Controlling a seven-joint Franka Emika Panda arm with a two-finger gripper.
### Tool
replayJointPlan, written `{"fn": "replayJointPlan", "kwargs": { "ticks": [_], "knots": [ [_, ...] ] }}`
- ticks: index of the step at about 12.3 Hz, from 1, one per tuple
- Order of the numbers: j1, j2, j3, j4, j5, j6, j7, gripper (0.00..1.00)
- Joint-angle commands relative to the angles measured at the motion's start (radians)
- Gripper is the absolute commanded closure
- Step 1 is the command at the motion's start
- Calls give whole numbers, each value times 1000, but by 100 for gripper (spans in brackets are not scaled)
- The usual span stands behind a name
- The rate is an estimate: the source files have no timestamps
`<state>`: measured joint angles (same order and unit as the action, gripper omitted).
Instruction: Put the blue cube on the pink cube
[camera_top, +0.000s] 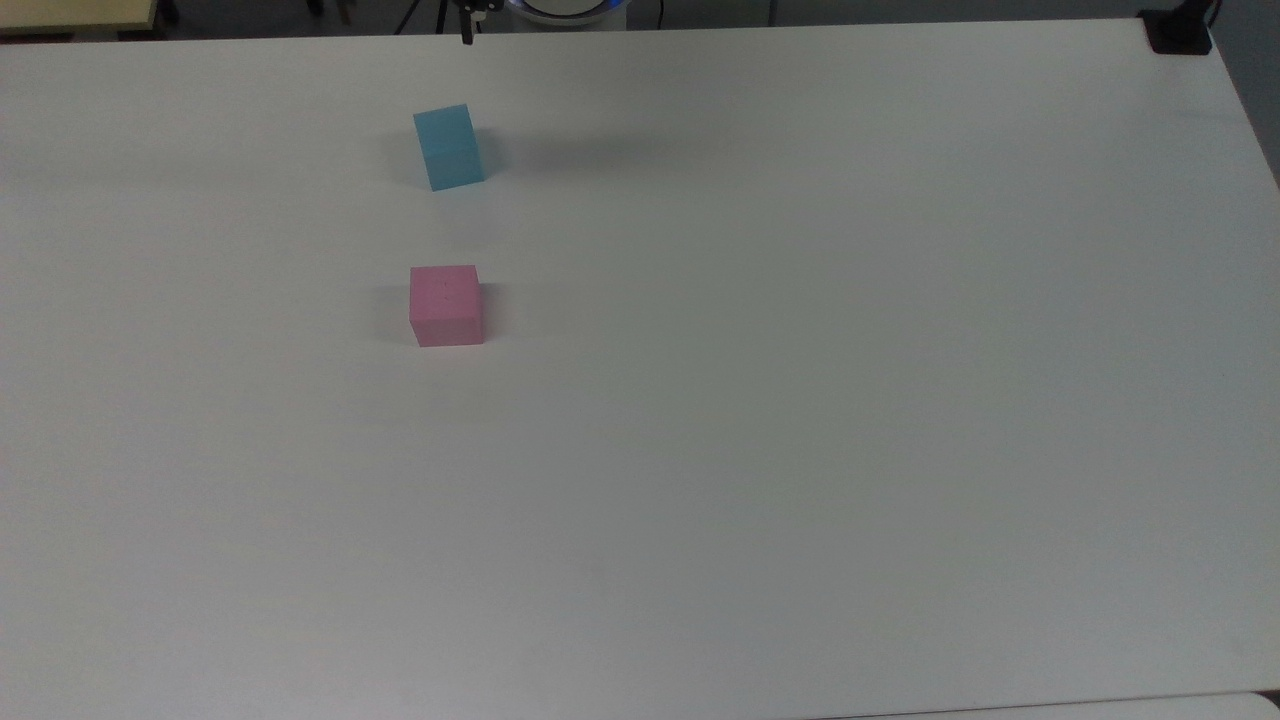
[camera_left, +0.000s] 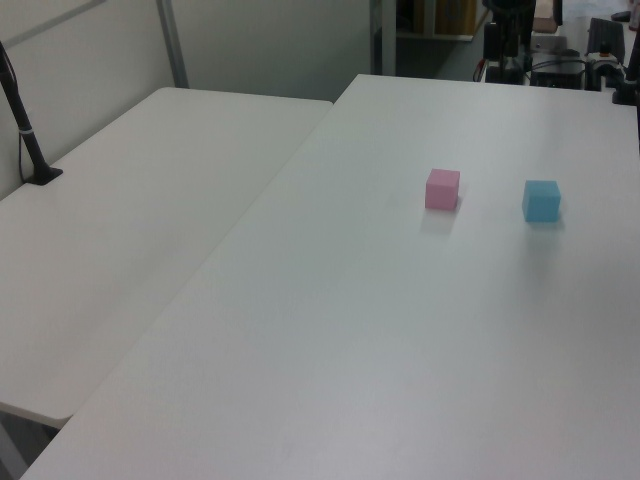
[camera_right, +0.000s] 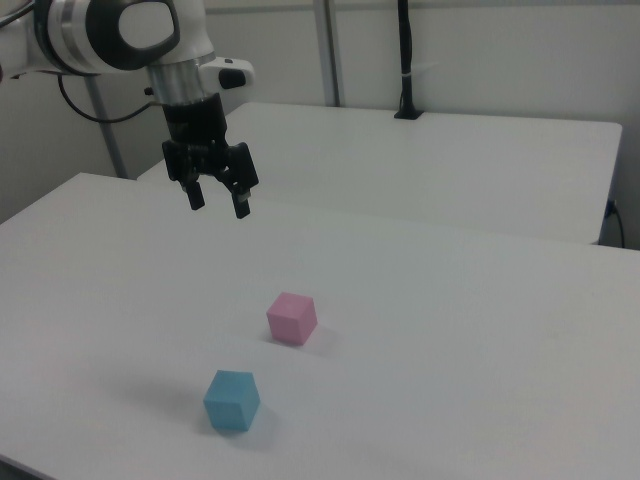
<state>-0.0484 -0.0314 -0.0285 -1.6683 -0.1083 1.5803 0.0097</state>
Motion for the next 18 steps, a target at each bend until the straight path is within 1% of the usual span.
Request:
{"fn": "replayJointPlan", "kwargs": {
  "ticks": [1, 10, 12, 14, 15, 17, 18],
  "knots": [
    [2, 13, -4, 21, 13, -20, 1, 0],
    [12, 10, -4, 10, 12, -22, 0, 0],
    [35, 21, -4, -51, 12, 41, 3, 0],
    [38, 36, -4, -116, 12, 53, -2, 0],
    [36, 41, -4, -155, 12, 91, -14, 0],
    [38, 31, -4, -294, 6, 197, -28, 0],
    [38, 30, -4, -373, -17, 264, -66, 0]
  ]
}}
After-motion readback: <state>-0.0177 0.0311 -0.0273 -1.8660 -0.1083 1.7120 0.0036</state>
